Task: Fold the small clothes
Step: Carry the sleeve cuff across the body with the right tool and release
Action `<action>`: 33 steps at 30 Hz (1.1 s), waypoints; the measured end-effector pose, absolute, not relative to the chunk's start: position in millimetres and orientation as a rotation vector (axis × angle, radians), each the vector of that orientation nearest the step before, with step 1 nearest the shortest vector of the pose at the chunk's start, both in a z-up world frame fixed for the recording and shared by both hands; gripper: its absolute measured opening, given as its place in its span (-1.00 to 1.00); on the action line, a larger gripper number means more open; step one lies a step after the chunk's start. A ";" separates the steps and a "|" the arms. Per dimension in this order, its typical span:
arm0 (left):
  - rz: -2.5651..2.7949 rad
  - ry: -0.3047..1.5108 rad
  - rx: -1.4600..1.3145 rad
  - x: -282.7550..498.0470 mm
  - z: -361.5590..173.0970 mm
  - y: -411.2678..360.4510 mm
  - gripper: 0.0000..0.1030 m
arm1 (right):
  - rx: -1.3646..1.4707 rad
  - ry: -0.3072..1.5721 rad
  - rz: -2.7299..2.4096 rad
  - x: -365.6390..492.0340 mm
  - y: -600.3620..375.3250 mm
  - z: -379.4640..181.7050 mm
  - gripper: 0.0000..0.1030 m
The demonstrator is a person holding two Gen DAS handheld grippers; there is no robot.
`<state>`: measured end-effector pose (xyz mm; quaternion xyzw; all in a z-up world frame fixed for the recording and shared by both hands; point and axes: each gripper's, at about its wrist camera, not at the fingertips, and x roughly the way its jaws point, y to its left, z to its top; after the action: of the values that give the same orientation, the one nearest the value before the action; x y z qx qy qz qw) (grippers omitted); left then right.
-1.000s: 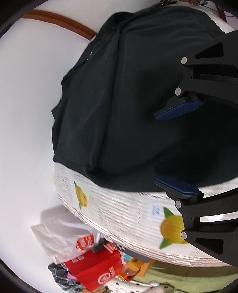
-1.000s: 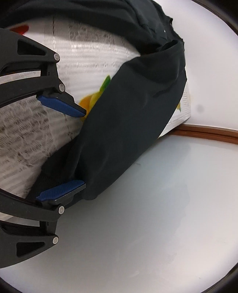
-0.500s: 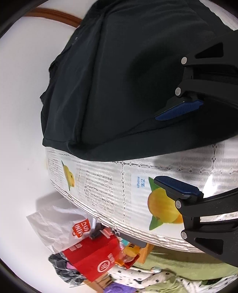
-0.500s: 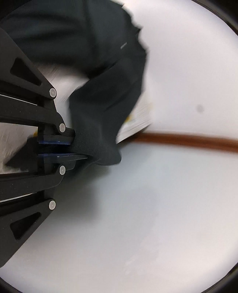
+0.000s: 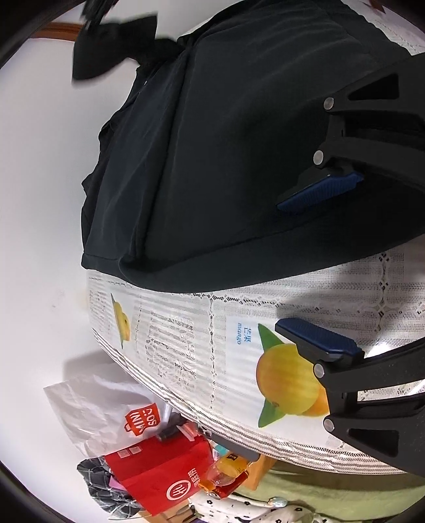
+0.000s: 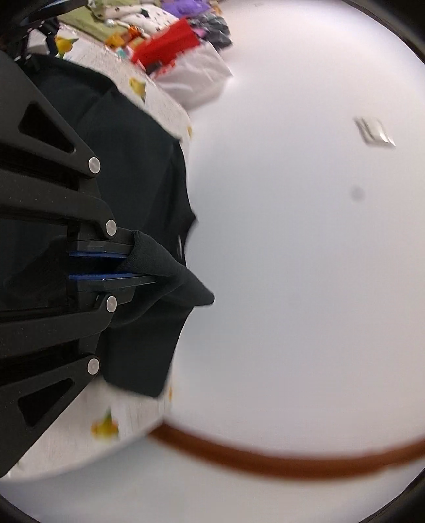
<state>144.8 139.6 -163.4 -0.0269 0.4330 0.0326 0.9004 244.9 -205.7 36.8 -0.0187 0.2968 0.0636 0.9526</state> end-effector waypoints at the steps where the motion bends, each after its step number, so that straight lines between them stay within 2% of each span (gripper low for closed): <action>1: 0.064 0.890 -0.055 144.7 -164.3 139.5 0.34 | -0.045 0.620 0.151 256.0 -190.2 23.8 -0.86; 8: 0.066 0.885 -0.062 141.1 -164.3 140.0 0.38 | -0.099 0.847 0.192 301.4 -132.8 -76.0 -0.81; 9: 0.064 0.885 -0.064 140.9 -164.0 139.9 0.38 | -0.093 0.862 0.199 300.2 -135.1 -82.1 -0.65; 10: 0.062 0.885 -0.067 141.1 -163.8 140.5 0.39 | -0.080 0.878 0.201 297.7 -139.3 -85.7 -0.34; 11: 0.061 0.885 -0.066 140.5 -163.7 140.5 0.39 | -0.070 0.886 0.198 296.8 -139.4 -88.9 -0.16; 12: 0.061 0.886 -0.064 140.4 -163.6 140.4 0.39 | -0.054 0.890 0.199 291.2 -146.5 -86.6 0.17; 13: 0.058 0.887 -0.063 140.0 -163.3 140.6 0.39 | -0.034 0.884 0.215 282.6 -154.4 -82.3 0.32; 16: 0.033 0.898 -0.073 139.0 -159.6 141.0 0.39 | -0.021 0.859 0.248 256.2 -173.9 -67.5 0.50; 21: 0.022 0.861 -0.067 135.2 -135.0 130.1 0.39 | -0.018 0.781 0.152 208.6 -235.5 -49.5 0.53; 30: -0.097 0.819 0.056 171.2 -91.4 42.8 0.39 | -0.024 0.801 -0.122 165.8 -349.9 -69.9 0.52; 32: -0.123 0.819 0.065 183.5 -86.3 20.0 0.39 | -0.014 0.829 -0.125 164.2 -361.1 -79.4 0.46; 33: -0.131 0.819 0.069 186.9 -85.1 12.4 0.39 | 0.007 0.855 -0.112 164.1 -367.2 -85.4 0.31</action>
<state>186.9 12.4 -85.1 0.0334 0.3976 -0.0635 0.9148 164.1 -367.2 -85.4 0.0032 0.4145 -0.0544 0.9084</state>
